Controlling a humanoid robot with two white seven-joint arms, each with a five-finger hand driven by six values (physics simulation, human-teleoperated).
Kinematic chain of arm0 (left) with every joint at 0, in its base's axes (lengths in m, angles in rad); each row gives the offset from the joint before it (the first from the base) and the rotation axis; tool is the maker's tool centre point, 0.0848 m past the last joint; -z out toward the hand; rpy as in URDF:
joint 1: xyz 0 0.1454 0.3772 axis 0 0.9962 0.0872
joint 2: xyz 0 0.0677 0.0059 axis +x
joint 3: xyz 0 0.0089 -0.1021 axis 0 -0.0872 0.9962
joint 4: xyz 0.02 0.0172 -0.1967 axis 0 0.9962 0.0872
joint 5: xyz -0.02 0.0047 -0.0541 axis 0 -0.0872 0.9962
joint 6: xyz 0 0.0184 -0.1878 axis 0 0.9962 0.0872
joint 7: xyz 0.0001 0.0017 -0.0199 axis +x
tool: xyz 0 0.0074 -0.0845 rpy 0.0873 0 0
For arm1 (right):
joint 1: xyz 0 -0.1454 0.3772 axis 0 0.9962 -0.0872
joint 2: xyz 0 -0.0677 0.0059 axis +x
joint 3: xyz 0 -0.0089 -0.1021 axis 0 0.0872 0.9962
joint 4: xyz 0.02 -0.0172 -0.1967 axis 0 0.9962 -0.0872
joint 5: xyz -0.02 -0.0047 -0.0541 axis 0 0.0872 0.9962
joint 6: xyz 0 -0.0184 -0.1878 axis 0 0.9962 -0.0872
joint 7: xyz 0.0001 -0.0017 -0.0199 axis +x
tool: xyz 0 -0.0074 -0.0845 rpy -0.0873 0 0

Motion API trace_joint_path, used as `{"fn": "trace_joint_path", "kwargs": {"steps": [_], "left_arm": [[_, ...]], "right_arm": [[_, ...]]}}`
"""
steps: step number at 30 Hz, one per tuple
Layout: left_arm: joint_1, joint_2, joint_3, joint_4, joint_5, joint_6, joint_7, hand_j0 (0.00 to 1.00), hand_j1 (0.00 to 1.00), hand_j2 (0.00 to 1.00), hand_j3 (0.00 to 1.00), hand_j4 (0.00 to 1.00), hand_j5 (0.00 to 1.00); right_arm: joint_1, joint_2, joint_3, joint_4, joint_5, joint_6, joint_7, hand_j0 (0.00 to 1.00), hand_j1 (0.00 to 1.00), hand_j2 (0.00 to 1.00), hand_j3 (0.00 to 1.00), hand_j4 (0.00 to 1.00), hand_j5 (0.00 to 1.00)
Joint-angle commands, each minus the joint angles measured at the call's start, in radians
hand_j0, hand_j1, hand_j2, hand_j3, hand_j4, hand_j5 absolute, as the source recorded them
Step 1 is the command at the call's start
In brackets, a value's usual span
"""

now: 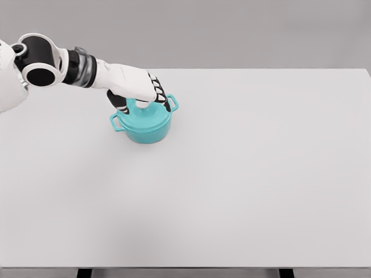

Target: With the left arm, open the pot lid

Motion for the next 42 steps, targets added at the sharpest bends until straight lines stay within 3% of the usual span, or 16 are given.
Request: {"fn": "trace_joint_path", "kwargs": {"steps": [1, 8, 38, 42], "left_arm": [[0.0, -0.02, 0.001, 0.04, -0.018, 0.003, 0.0, 0.86, 0.86, 0.86, 0.86, 0.86, 0.86], [0.006, -0.03, 0.001, 0.053, -0.033, 0.001, 0.0, 0.79, 0.79, 0.79, 0.79, 0.79, 0.79], [0.031, -0.068, 0.004, 0.139, -0.093, 0.003, 0.0, 0.78, 0.78, 0.78, 0.78, 0.78, 0.78], [0.032, -0.068, 0.004, 0.139, -0.102, 0.001, 0.0, 0.71, 0.71, 0.71, 0.71, 0.71, 0.71]], "right_arm": [[0.0, 0.0, 0.0, 0.0, 0.0, 0.0, 0.0, 1.0, 1.0, 1.0, 1.0, 1.0, 1.0], [0.0, 0.0, 0.0, 0.0, 0.0, 0.0, 0.0, 1.0, 1.0, 1.0, 1.0, 1.0, 1.0], [0.0, 0.0, 0.0, 0.0, 0.0, 0.0, 0.0, 1.0, 1.0, 1.0, 1.0, 1.0, 1.0], [0.0, 0.0, 0.0, 0.0, 0.0, 0.0, 0.0, 1.0, 1.0, 1.0, 1.0, 1.0, 1.0]]}}
